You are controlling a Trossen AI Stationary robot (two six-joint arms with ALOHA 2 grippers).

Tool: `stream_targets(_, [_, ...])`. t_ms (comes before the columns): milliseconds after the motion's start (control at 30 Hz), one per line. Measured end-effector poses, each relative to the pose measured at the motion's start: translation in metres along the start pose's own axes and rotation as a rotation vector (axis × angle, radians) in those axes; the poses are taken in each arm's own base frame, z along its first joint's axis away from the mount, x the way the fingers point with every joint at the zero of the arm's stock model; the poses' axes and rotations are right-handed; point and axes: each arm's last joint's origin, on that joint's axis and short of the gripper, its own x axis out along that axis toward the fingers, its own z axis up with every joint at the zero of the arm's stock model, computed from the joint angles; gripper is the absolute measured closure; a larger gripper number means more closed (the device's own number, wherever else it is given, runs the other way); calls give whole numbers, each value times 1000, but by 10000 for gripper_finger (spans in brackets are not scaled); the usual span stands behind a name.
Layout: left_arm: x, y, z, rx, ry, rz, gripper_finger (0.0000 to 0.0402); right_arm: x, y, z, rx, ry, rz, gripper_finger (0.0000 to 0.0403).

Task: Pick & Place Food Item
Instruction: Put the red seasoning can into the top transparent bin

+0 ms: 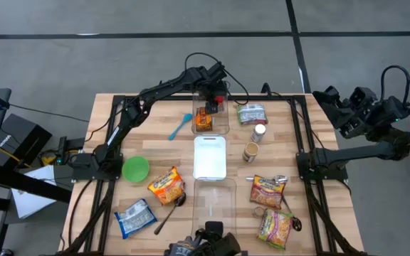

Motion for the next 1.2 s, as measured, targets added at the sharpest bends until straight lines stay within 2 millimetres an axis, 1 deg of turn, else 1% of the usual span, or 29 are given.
stream_targets(100, [1, 3, -2, -6, 3, 2, 191, 0, 0, 0, 0, 0, 1, 140])
stream_targets(167, [7, 1, -5, -1, 9, 3, 191, 0, 0, 0, 0, 0, 1, 140])
stream_targets(267, [19, -6, -12, 36, 76, -8, 191, 0, 0, 0, 0, 0, 1, 140])
stream_targets(367, [25, -9, -11, 51, 71, 23, 190, 0, 0, 0, 1, 0, 1, 140])
stream_targets(767, [26, -9, -6, 63, 32, 48, 190, 0, 0, 0, 1, 0, 1, 140])
stream_targets(1033, [26, -6, -8, 57, 32, 50, 190, 0, 0, 0, 1, 0, 1, 140])
stream_targets(1200, [26, -2, -10, 50, 35, 53, 176, 0, 0, 0, 1, 0, 1, 140])
